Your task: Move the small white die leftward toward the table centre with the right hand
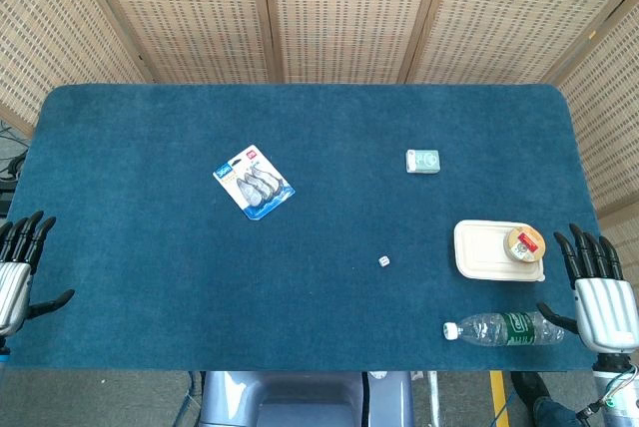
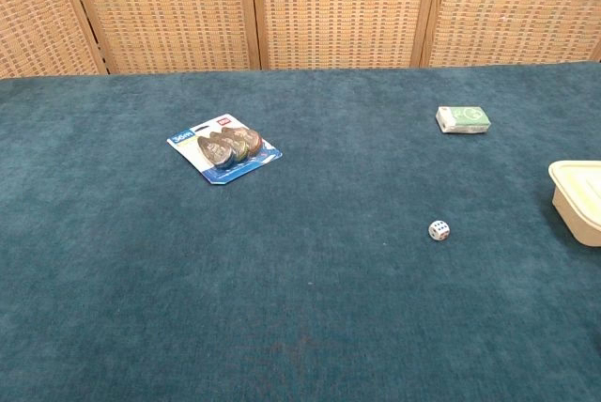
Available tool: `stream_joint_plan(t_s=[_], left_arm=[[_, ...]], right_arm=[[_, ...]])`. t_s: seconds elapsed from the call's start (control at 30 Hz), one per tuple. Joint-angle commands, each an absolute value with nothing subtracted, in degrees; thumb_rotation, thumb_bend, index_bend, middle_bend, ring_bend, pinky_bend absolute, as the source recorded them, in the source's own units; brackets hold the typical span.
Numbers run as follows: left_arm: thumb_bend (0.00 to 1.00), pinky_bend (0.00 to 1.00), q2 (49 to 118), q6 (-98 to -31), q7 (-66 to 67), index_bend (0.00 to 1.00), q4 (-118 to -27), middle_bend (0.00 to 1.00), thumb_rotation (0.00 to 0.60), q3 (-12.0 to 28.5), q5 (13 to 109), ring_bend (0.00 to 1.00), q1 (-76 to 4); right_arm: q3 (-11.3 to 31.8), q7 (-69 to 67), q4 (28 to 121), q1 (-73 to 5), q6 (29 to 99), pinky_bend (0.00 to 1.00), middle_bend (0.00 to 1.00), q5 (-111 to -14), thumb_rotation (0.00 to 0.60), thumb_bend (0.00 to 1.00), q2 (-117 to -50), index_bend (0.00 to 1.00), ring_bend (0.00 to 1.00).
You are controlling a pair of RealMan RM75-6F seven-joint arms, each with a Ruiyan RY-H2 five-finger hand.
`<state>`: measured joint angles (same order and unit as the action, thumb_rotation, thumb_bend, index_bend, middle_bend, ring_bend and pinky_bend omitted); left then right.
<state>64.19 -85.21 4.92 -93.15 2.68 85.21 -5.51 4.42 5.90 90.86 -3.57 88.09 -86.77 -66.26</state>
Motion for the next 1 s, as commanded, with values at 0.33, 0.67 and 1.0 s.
stream_joint_plan(t_s=[0.33,0.67,1.0], left_arm=[[0.00,0.00,64.6,-85.7,4.9,0.00,-93.0,0.00,0.600,3.0,85.6,0.00,-5.6],[0.00,0.00,65.2,-87.5,4.1,0.00,-92.2,0.00,0.600,3.3,86.5,0.00,-5.3],[0.00,0.00,65.6,-86.7,5.1,0.00,-92.1,0.00,0.600,4.1,84.9,0.00,-5.6]], right_arm=[[3.3,4.2,90.8,-4.8,86.1,0.00,0.00,-88.9,0.600,0.00,-66.2,0.00,0.00],[8.2,-4.1,91.6,-19.9,70.5,0.00,0.00,-92.8,0.600,0.00,-64.9,0.18,0.00],[12.2,1.1,90.7,-33.9,53.6,0.00,0.00,-87.8,0.600,0.19,-71.3,0.35,0.00]])
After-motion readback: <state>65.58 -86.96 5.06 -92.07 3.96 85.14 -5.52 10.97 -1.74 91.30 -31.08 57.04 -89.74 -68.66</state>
